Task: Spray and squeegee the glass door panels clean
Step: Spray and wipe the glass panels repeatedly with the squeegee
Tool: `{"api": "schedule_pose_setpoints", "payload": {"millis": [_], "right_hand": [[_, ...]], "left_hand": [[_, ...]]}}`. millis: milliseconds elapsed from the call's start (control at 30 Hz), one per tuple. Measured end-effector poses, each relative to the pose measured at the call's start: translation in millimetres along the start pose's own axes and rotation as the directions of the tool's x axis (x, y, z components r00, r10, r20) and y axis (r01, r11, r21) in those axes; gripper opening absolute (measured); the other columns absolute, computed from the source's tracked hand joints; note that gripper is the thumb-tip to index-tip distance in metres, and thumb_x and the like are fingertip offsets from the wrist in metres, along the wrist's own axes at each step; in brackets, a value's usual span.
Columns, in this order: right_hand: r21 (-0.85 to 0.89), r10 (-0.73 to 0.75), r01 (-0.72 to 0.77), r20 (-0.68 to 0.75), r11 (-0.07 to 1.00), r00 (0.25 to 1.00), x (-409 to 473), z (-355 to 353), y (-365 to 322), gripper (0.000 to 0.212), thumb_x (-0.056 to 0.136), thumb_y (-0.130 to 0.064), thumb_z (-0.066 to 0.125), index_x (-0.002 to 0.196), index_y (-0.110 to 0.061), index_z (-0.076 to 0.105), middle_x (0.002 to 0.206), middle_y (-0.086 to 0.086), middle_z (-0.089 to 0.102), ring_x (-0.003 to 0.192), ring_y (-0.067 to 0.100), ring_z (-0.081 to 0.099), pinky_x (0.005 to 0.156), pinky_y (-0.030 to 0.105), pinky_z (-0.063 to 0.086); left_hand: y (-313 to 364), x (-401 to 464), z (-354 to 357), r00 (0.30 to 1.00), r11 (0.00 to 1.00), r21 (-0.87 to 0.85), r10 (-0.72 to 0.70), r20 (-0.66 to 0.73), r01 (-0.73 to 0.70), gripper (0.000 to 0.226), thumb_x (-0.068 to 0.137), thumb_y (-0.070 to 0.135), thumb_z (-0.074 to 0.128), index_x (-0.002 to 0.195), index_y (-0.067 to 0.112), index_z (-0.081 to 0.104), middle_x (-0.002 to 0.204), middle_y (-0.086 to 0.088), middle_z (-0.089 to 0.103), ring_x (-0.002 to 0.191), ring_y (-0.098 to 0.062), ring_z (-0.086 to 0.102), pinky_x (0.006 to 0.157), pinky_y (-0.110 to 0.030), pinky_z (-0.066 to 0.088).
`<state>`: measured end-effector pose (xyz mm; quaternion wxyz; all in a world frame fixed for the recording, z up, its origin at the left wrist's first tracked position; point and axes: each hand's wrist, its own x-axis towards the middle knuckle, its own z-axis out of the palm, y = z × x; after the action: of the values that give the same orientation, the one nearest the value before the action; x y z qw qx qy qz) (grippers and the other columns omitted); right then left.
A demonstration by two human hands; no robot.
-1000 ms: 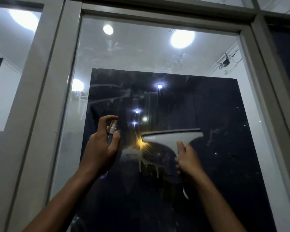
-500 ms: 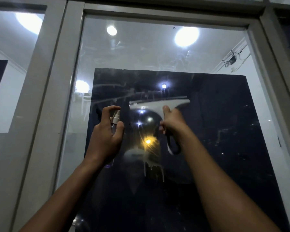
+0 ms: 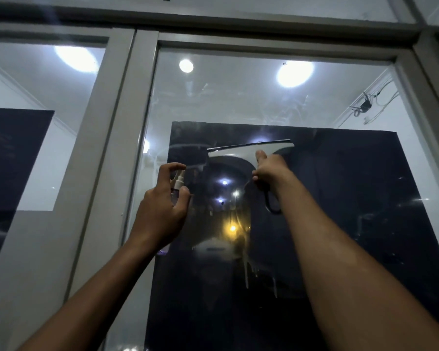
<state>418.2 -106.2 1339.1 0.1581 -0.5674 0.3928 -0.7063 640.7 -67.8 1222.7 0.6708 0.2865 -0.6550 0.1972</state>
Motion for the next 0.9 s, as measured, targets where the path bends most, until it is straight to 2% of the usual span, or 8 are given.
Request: {"api": "schedule_pose_setpoints", "payload": {"millis": [100,233,267,400,533,634,800,900], "right_hand": [[-0.116,0.019,-0.023,-0.028,0.993,0.999,-19.5,5.0,35.9,0.042,0.101,-0.049,0.040,0.085,-0.012,0.049,0.097,0.027,0.068,0.075,0.029,0.064,0.074,0.047,0.057],[0.020,0.075,-0.075,0.002,0.997,0.997,-80.8,7.4,80.4,0.036,0.103,-0.047,0.039,0.087,-0.015,0.045,0.067,0.012,0.057,0.044,0.020,0.051,0.047,0.030,0.043],[0.007,0.054,-0.054,0.001,0.999,0.999,-79.0,11.1,75.0,0.037,0.103,-0.047,0.039,0.085,-0.015,0.045,0.069,0.013,0.057,0.047,0.021,0.054,0.048,0.032,0.045],[-0.075,0.005,-0.007,-0.038,0.997,0.999,-9.9,22.7,31.9,0.041,0.097,-0.053,0.042,0.094,-0.012,0.050,0.106,0.026,0.066,0.088,0.036,0.066,0.079,0.048,0.055],[-0.066,-0.032,0.034,0.026,0.997,0.999,15.4,19.1,-4.1,0.033,0.103,-0.043,0.041,0.087,-0.015,0.048,0.091,0.014,0.056,0.070,0.025,0.056,0.057,0.033,0.048],[-0.160,-0.023,0.026,0.025,0.987,0.999,-10.1,15.5,35.6,0.043,0.095,-0.056,0.037,0.092,-0.015,0.048,0.093,0.017,0.054,0.082,0.026,0.055,0.075,0.043,0.049],[-0.128,0.013,-0.003,0.075,0.992,0.997,-87.2,10.0,93.0,0.043,0.105,-0.046,0.035,0.081,-0.012,0.046,0.074,0.017,0.058,0.061,0.025,0.058,0.057,0.030,0.044],[-0.143,-0.050,0.063,0.091,0.988,0.995,-63.5,27.4,55.6,0.043,0.103,-0.045,0.037,0.076,-0.013,0.047,0.084,0.021,0.057,0.073,0.027,0.056,0.068,0.039,0.048]], "left_hand": [[-1.5,-1.7,-10.2,0.999,0.999,0.045,0.000,-0.053,0.002,0.037,0.101,0.023,0.050,0.136,0.029,0.039,0.082,-0.007,0.069,0.060,-0.020,0.063,0.050,-0.030,0.045],[-1.2,-2.9,-15.2,0.999,0.998,0.061,0.001,-0.033,0.001,0.037,0.101,0.023,0.051,0.136,0.029,0.040,0.088,-0.009,0.070,0.061,-0.019,0.062,0.051,-0.029,0.044],[-1.6,-0.6,-16.1,1.000,0.997,0.071,0.009,-0.023,-0.007,0.037,0.101,0.023,0.051,0.136,0.029,0.039,0.088,-0.011,0.070,0.061,-0.020,0.062,0.052,-0.030,0.047],[0.7,11.5,-17.4,0.999,0.996,0.080,0.033,-0.025,-0.031,0.036,0.101,0.023,0.051,0.135,0.028,0.039,0.087,-0.012,0.068,0.061,-0.021,0.061,0.052,-0.032,0.049],[1.5,23.1,-18.4,0.998,0.996,0.083,0.047,-0.032,-0.045,0.037,0.102,0.023,0.050,0.137,0.026,0.039,0.086,-0.013,0.068,0.065,-0.024,0.063,0.056,-0.036,0.052],[1.4,26.3,-19.3,0.999,0.997,0.075,0.027,-0.032,-0.025,0.038,0.101,0.023,0.050,0.137,0.027,0.038,0.088,-0.012,0.071,0.067,-0.025,0.065,0.053,-0.030,0.048],[6.8,20.4,-22.6,1.000,0.996,0.089,0.020,-0.023,-0.018,0.038,0.102,0.024,0.049,0.138,0.027,0.038,0.093,-0.011,0.068,0.068,-0.022,0.063,0.055,-0.027,0.047],[5.0,21.9,-31.7,1.000,0.995,0.104,0.014,-0.026,-0.011,0.037,0.102,0.025,0.050,0.137,0.027,0.039,0.095,-0.010,0.068,0.070,-0.023,0.064,0.056,-0.028,0.047]]}}
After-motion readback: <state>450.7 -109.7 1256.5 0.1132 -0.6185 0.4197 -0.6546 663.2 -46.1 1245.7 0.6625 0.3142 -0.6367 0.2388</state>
